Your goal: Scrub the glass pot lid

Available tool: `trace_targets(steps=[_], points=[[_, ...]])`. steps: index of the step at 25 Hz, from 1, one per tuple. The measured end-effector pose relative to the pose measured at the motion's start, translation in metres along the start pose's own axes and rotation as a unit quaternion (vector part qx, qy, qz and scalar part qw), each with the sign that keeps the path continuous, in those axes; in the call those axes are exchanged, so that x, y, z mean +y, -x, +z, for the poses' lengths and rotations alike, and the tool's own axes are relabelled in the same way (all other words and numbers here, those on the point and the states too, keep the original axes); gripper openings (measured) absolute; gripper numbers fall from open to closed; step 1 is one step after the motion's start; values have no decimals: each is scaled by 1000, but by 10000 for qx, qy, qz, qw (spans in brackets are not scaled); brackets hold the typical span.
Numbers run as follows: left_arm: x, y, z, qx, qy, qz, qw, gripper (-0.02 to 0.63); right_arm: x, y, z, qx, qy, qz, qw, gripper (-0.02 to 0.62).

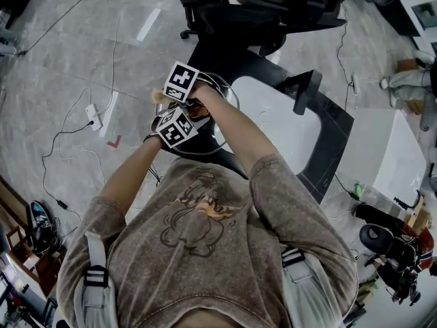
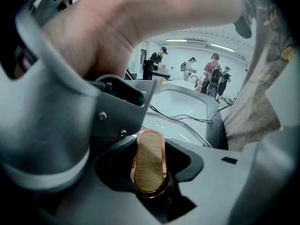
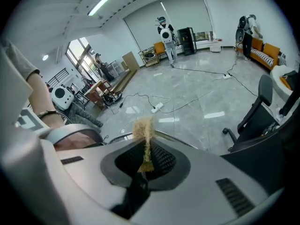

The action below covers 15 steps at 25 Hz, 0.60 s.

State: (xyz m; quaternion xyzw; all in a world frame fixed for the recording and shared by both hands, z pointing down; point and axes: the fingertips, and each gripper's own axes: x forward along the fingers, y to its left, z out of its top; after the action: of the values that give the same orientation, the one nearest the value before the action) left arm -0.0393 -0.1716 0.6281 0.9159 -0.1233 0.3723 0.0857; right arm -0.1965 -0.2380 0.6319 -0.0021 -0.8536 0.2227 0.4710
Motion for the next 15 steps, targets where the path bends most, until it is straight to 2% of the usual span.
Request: trace_targets(steps=[4, 9, 12, 15], points=[[0, 0, 0, -6, 7, -4, 10000, 180, -2, 2, 1, -258, -173, -10, 9995, 43], [-1, 1, -1, 26, 48, 2, 10000, 181, -12, 18, 4, -942, -706, -175, 9929, 43], [0, 1, 2, -53, 127, -5, 9999, 181, -27, 40, -1, -1424, -1019, -475, 9834, 43], [1, 6, 13, -427, 177, 111, 9989, 183, -42, 71, -14, -1955, -1397, -827, 9672, 43]])
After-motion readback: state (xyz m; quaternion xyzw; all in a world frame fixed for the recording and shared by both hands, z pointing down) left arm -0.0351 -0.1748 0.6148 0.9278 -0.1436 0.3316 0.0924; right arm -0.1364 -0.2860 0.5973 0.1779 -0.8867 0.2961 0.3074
